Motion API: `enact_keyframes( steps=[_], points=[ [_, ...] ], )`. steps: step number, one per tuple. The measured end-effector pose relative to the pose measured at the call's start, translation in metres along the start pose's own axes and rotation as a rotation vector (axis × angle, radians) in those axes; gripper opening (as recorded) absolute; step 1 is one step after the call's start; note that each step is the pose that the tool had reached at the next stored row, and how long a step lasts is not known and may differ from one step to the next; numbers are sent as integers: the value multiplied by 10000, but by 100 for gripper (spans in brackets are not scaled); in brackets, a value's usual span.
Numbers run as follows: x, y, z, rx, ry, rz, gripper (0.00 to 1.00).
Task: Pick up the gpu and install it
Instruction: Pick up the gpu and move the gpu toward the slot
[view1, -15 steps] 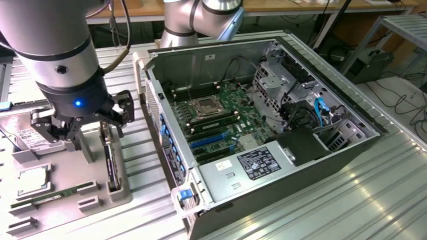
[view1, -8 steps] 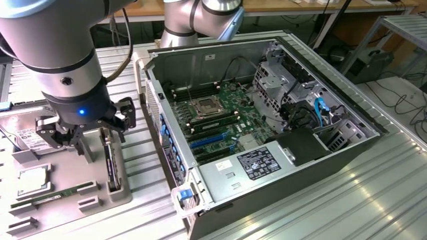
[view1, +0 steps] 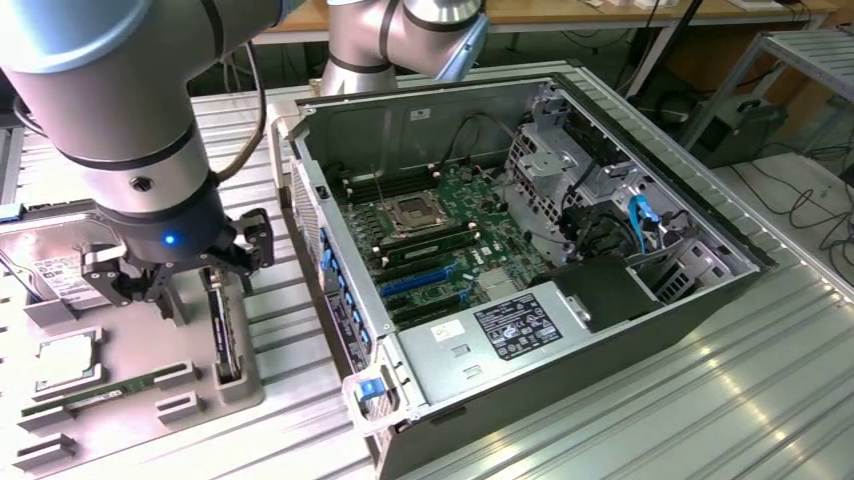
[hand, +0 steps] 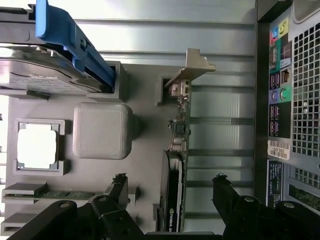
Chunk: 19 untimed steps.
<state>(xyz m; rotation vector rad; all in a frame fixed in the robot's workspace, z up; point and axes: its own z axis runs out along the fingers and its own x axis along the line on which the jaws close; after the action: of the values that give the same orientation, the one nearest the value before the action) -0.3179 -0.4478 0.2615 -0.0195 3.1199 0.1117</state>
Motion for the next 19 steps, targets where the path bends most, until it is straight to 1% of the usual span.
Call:
enact_keyframes(
  steps=[6, 19],
  points=[
    [4, -11, 108, 2, -11, 137, 78],
    [9, -28, 344, 4, -17, 219, 78]
  ],
)
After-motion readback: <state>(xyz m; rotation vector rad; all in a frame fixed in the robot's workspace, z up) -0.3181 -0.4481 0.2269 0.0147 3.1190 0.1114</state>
